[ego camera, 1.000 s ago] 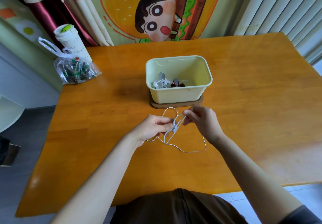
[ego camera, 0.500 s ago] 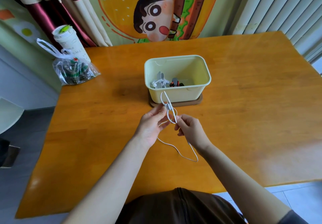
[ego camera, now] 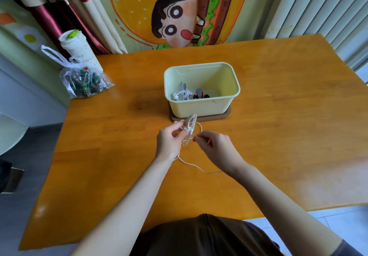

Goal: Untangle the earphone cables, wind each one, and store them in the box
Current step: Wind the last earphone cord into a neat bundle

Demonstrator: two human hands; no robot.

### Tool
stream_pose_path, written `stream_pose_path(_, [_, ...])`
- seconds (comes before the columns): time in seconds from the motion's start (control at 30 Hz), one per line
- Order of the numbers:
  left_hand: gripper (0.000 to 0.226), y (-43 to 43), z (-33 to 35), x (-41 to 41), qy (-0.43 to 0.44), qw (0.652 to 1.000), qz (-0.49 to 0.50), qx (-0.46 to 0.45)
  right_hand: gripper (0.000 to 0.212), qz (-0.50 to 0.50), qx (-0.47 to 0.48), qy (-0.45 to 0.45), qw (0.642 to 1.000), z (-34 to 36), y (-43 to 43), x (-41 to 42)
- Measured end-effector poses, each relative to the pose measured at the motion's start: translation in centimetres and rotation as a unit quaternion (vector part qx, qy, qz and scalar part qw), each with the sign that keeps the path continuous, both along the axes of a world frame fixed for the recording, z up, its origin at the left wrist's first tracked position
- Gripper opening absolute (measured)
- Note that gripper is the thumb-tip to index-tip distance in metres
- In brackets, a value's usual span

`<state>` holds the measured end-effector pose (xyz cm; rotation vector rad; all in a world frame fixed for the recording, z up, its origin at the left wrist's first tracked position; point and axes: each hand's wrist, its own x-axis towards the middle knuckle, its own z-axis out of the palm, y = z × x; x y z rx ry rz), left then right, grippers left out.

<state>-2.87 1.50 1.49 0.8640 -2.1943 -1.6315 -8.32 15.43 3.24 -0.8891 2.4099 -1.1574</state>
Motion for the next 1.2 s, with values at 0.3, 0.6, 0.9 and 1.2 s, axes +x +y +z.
stream_pose_path(0.3, [0.029,0.2,0.3,0.4,-0.044,0.986,-0.139,-0.083,0.013,-0.03,0.015,0.07,0.997,1.6,1.5,-4.3])
stream_pose_path(0.6, [0.03,0.0,1.8,1.0,0.02,0.966,-0.208,0.153,0.009,-0.05,-0.031,0.021,0.998,1.1,1.8,-5.5])
stream_pose_path(0.9, [0.022,0.7,2.4,-0.3,0.1,0.909,-0.073,0.398,0.03,-0.079,-0.111,-0.146,0.98,-0.2,0.0,-1.9])
stream_pose_path(1.2, [0.016,1.0,2.0,-0.6,0.089,0.903,0.074,0.413,0.036,-0.068,-0.054,-0.121,0.989,-1.2,-1.2,-0.1])
